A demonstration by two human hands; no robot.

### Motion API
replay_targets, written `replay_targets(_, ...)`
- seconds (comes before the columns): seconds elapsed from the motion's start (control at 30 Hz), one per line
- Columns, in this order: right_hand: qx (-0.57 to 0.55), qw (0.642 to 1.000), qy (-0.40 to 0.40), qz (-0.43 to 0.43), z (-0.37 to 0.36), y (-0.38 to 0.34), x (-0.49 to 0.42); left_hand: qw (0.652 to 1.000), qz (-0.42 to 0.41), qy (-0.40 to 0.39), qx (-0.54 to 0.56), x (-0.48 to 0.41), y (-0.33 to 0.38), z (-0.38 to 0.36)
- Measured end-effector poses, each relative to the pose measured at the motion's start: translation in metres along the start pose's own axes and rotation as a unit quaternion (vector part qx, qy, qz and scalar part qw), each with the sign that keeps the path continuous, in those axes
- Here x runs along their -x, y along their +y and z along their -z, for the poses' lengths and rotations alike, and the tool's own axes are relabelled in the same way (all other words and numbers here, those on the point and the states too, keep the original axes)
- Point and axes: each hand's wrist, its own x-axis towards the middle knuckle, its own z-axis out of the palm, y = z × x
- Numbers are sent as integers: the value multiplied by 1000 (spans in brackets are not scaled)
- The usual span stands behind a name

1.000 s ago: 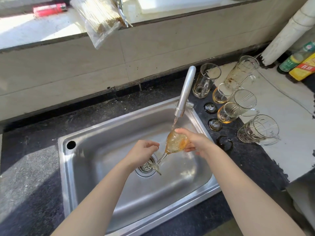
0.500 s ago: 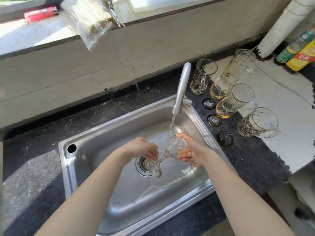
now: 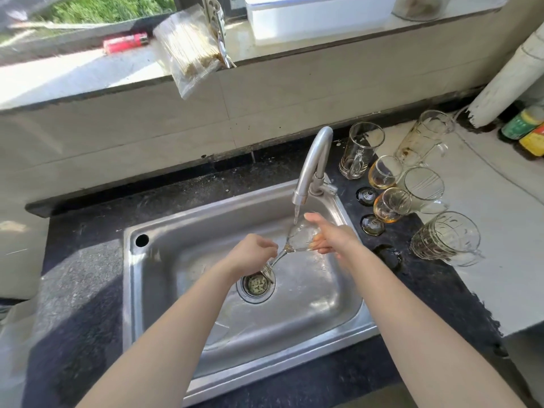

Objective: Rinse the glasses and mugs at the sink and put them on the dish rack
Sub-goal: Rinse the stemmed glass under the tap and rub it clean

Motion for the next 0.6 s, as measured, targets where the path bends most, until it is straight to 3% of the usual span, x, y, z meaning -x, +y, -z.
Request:
replay_targets(0.47, 4, 997, -72, -12, -1, -2, 8, 1000, -1, 12, 15, 6, 11, -5)
replay_targets(0.6, -28, 997, -31, 61, -15, 5, 11, 999, -16, 35, 20, 5, 16, -7)
